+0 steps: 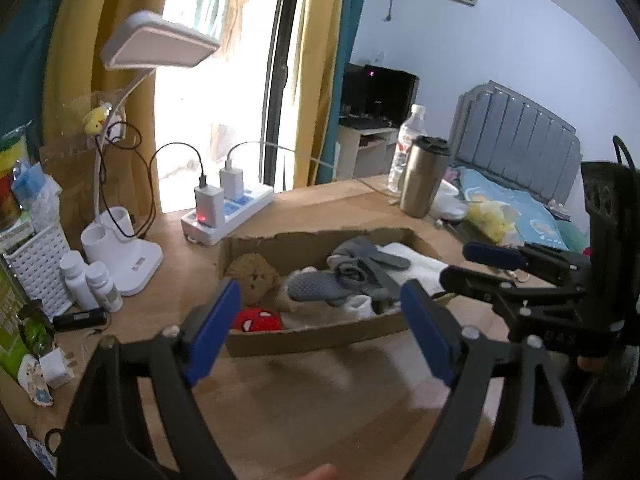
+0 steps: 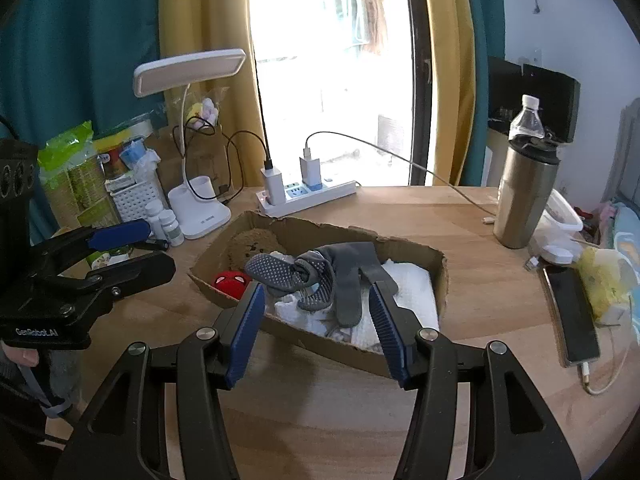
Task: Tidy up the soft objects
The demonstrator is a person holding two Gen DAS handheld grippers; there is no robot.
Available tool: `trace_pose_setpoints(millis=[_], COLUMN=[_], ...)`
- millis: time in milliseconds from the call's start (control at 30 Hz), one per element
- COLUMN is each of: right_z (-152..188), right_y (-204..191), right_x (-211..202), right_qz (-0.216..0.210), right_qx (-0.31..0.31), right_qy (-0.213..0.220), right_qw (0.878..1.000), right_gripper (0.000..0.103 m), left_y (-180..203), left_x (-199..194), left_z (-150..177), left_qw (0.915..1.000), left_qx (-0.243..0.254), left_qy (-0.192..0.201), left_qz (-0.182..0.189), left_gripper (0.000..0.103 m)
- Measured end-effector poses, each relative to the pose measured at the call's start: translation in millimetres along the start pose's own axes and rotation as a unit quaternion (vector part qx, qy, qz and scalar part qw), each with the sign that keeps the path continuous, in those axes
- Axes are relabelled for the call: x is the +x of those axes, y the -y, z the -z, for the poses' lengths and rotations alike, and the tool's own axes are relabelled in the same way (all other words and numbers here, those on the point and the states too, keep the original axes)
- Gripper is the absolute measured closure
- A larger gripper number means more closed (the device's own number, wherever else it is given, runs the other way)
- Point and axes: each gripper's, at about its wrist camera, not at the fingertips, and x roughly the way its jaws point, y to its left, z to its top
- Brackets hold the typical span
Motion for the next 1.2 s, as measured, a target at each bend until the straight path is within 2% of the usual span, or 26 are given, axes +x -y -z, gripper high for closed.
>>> trace_pose_setpoints(millis=[167, 233, 500, 767, 833, 867, 900, 1033, 1200], right_z=[6, 9, 21, 35, 39, 42, 44, 52, 58], right_y=[-1, -2, -5, -9, -10, -11, -12, -14, -19], right_x=[-16, -21, -49, -81, -89, -93, -96, -108, -129], right_qz=[0.004, 0.005, 0.007, 0.016, 0.019, 0.021, 0.023, 0.03, 0.039], right_qx=[0.0, -0.002, -0.003, -0.004, -0.005, -0.005, -0.006, -0.003, 0.0], right_qy=[0.01, 0.01, 0.027, 0.052, 0.057, 0.059, 0.061, 0.069, 0.095], right_qw=[1.0, 1.0, 1.0, 0.998, 0.998, 0.998, 0.998, 0.997, 0.995], right_gripper=[0.045, 0.045, 0.044, 0.044, 0.039, 0.033, 0.033, 0.033, 0.033], left_y=[10, 14, 32, 45, 49, 51, 53, 60, 67], left_x=[-14, -20, -43, -67, -71, -75, -77, -93, -119], left_z=[3, 5, 13, 29, 33, 35, 36, 41, 42], left_qw=[0.9999, 0.9999, 0.9995, 0.999, 0.9989, 0.9988, 0.9987, 0.9977, 0.9943], left_qx=[0.004, 0.006, 0.017, 0.004, 0.004, 0.006, 0.007, 0.011, 0.015], left_qy=[0.01, 0.014, 0.027, 0.044, 0.046, 0.048, 0.05, 0.067, 0.106], left_qz=[0.0, 0.001, -0.002, 0.009, 0.01, 0.011, 0.011, 0.01, 0.003], left_gripper=[0.017, 0.007, 0.006, 0.006, 0.006, 0.006, 0.006, 0.006, 0.005])
